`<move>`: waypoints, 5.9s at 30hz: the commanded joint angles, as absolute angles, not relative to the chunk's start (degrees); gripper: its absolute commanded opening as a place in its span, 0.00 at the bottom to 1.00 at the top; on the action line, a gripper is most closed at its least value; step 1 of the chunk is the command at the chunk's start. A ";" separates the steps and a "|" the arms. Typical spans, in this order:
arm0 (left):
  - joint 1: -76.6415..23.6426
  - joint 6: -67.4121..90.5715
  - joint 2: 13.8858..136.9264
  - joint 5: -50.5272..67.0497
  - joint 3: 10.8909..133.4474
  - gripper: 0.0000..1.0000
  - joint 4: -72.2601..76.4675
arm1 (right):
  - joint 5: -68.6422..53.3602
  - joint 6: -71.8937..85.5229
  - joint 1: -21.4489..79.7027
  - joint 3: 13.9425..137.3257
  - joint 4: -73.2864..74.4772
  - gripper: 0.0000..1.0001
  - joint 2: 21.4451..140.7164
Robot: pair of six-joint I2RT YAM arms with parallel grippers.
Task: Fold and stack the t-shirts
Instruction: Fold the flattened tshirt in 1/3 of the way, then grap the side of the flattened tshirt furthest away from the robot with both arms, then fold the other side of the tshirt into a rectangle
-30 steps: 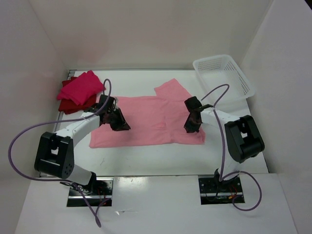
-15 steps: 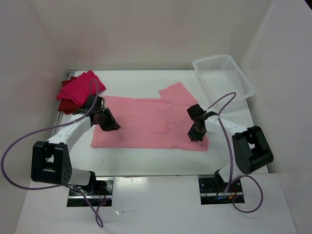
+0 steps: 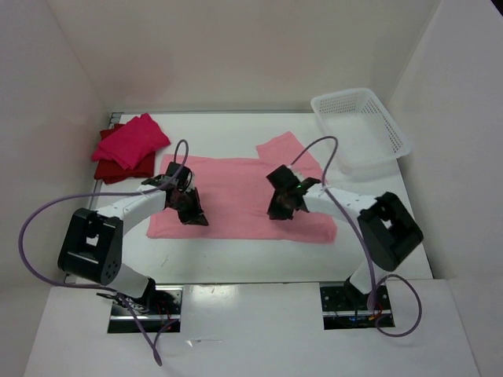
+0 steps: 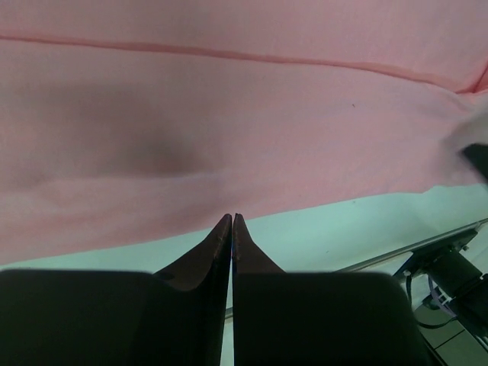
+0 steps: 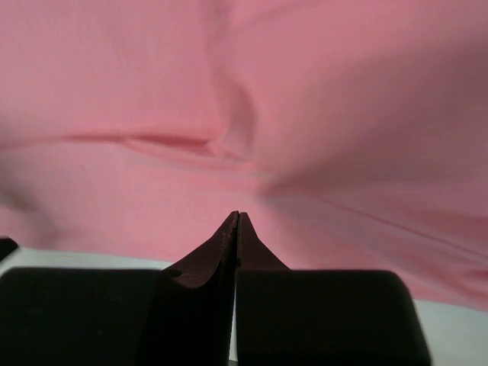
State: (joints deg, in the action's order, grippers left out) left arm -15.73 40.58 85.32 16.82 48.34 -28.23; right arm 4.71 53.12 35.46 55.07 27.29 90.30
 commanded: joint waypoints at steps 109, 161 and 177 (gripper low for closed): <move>3.87 37.88 108.72 -2.82 81.39 0.00 -22.24 | 24.52 22.86 17.75 128.39 30.05 0.46 143.16; 2.72 35.60 105.56 -5.02 77.43 0.00 -23.90 | 12.30 27.77 11.87 89.49 32.43 0.00 110.16; 8.52 37.79 90.09 6.75 65.40 0.00 -28.74 | 8.09 33.49 10.02 63.30 38.84 0.00 82.01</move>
State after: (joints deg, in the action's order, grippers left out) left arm 6.39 37.60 92.53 2.33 67.59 -27.00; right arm 9.56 31.40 10.66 66.04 36.25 87.18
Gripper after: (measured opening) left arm 0.002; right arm 0.005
